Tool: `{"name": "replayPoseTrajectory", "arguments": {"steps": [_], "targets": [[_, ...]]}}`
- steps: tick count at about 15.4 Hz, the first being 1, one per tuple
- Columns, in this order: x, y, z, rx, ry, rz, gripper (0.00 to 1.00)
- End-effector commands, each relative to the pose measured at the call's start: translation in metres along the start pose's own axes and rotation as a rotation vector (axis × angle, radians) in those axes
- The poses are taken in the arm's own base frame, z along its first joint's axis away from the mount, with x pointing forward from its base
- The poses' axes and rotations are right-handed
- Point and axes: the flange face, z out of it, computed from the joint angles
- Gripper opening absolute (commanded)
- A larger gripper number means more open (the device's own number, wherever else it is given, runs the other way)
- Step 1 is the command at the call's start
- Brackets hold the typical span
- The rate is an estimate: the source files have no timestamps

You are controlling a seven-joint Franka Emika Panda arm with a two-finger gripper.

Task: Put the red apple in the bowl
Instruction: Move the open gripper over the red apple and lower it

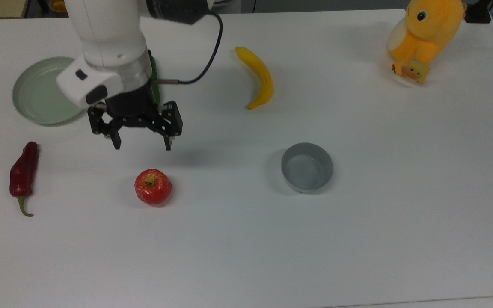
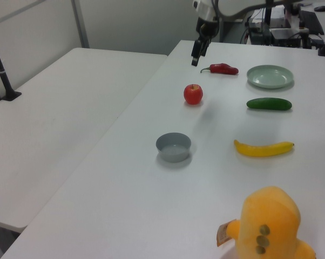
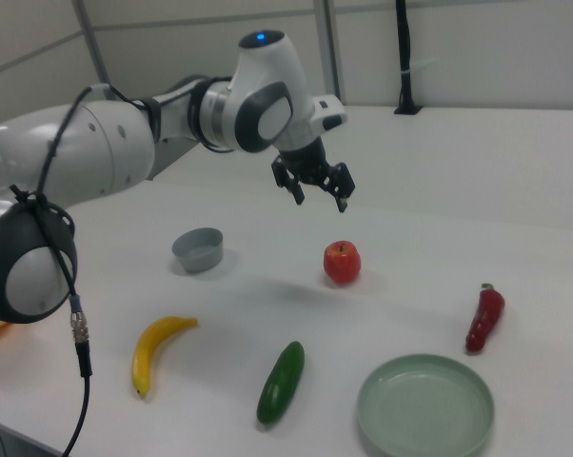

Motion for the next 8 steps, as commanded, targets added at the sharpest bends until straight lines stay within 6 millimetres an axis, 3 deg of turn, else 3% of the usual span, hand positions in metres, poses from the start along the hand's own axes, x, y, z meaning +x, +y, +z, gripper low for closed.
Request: {"name": "replayPoseTrajectory", "arguments": {"steps": [1,6,8], "targets": [[0.001,0.005,0.042,-0.004,0.002,-0.015,1.00],[0.001,0.004,0.084,-0.011,0.011,-0.021,1.00],[0.002,0.004,0.092,-0.012,0.023,-0.021,1.00]]}}
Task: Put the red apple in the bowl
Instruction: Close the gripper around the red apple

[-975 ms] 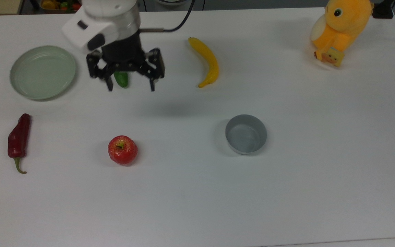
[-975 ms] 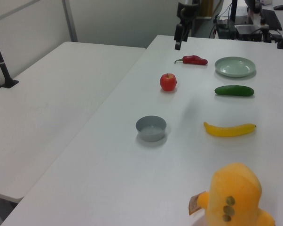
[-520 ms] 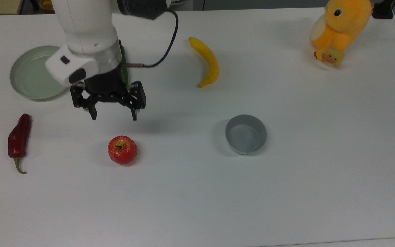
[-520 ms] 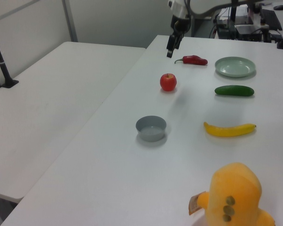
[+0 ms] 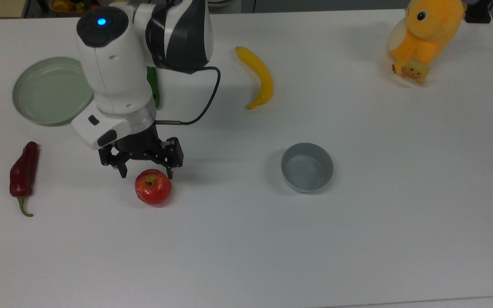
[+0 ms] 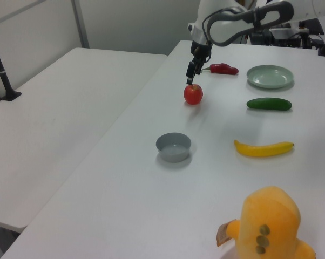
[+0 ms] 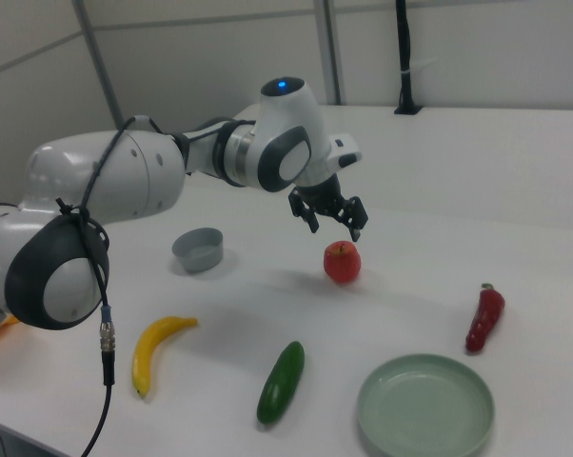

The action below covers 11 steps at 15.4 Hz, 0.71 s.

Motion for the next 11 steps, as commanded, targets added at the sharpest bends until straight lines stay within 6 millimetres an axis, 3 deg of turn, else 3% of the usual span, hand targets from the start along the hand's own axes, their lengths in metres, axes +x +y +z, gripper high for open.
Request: {"name": "replayPoseTrajectory", "arguments": {"steps": [1,5,9,11], "targets": [[-0.001,-0.002,0.017,-0.009,0.017,-0.028,1.00],[-0.005,-0.006,0.037,-0.035,-0.011,-0.061,1.00],[-0.008,-0.006,0.043,-0.058,-0.028,-0.083,1.00],[-0.009,-0.005,0.044,-0.059,-0.031,-0.084,0.93]]}}
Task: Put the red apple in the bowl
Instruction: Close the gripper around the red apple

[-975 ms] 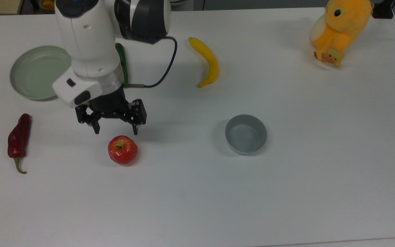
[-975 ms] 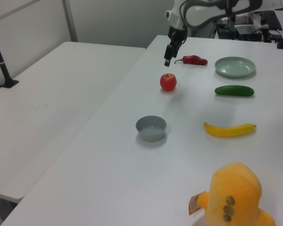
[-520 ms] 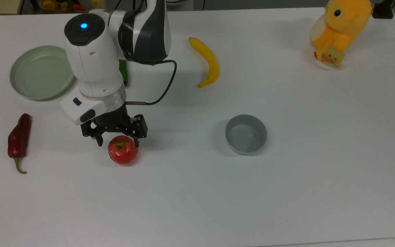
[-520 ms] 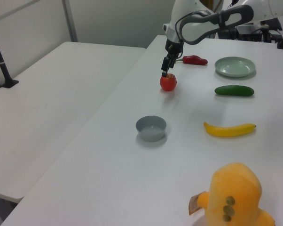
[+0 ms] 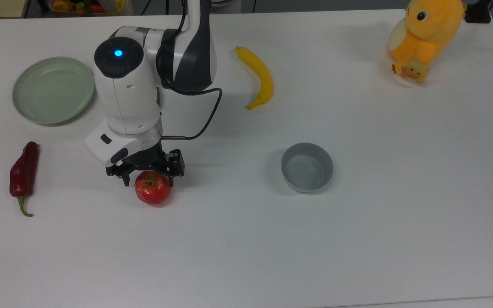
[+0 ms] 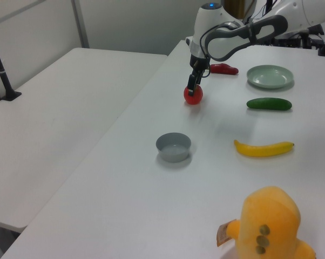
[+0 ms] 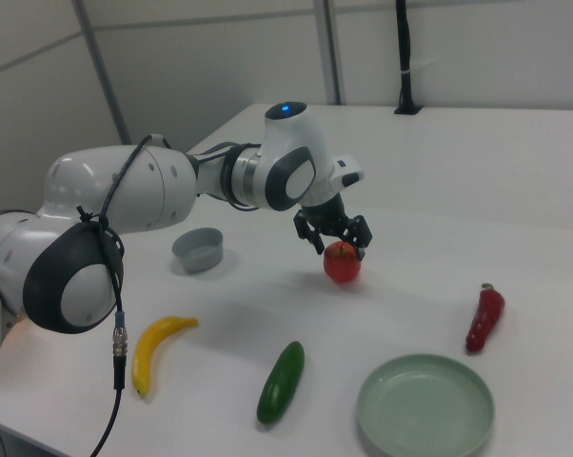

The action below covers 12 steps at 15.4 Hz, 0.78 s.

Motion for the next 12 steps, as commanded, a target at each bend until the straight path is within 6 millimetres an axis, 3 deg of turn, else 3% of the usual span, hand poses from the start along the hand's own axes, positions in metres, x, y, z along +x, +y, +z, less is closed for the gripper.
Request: {"name": "replayPoseTrajectory", "arguments": {"steps": [1,2,4,6,9,12], "targets": [[-0.004,-0.004,0.004,-0.017,0.003,-0.042,0.84],[-0.004,-0.004,0.004,-0.028,0.002,-0.052,0.74],[-0.006,-0.004,0.007,-0.031,-0.007,-0.059,0.45],[-0.006,-0.004,0.006,-0.031,-0.006,-0.056,0.28],[-0.003,-0.004,-0.009,-0.030,0.011,-0.049,0.24],[0.003,-0.008,-0.065,-0.025,0.069,-0.040,0.24]]}}
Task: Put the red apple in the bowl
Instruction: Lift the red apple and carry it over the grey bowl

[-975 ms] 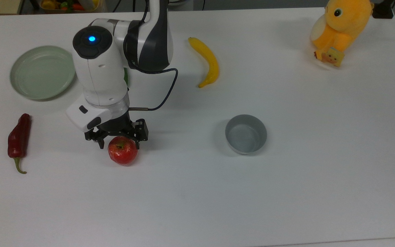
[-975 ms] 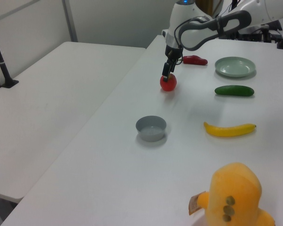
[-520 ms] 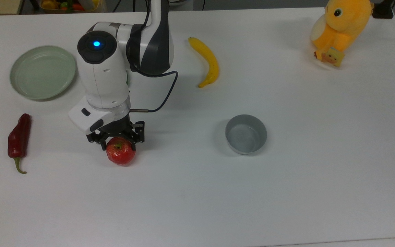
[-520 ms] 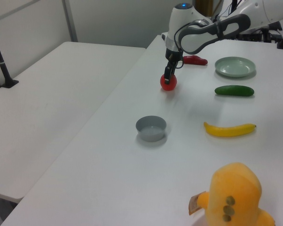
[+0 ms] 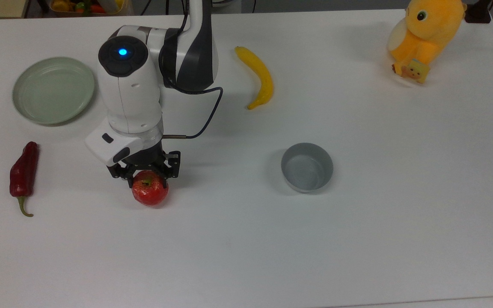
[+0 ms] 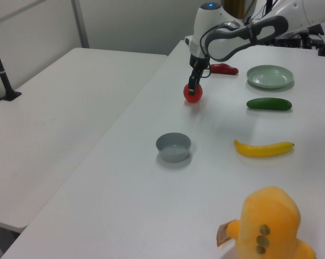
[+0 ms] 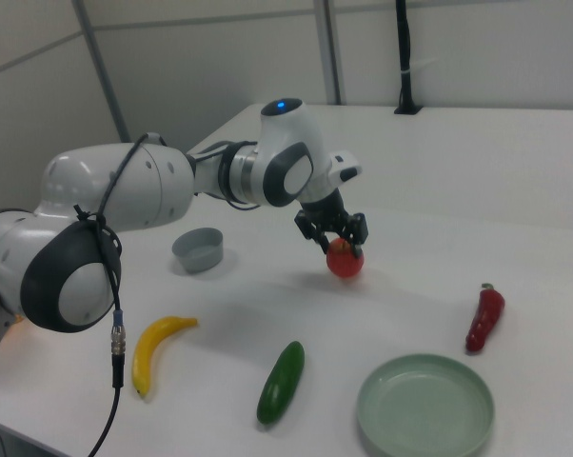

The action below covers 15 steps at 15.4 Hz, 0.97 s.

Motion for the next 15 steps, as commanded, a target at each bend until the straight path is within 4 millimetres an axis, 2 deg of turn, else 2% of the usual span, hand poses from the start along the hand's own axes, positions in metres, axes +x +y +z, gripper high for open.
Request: {"name": "replayPoseTrajectory", "arguments": {"steps": [1,4,7,9,11,13,15], "targets": [[-0.001,-0.006,-0.070,0.003,0.055,-0.010,0.24],[-0.002,-0.033,-0.109,0.033,0.037,-0.031,0.24],[-0.001,-0.057,-0.138,0.044,0.050,-0.042,0.24],[-0.003,-0.082,-0.155,0.063,0.036,-0.063,0.24],[-0.003,-0.116,-0.162,0.076,0.029,-0.089,0.24],[-0.002,-0.141,-0.158,0.083,0.028,-0.069,0.25],[-0.004,-0.179,-0.161,0.097,0.031,-0.071,0.25]]}}
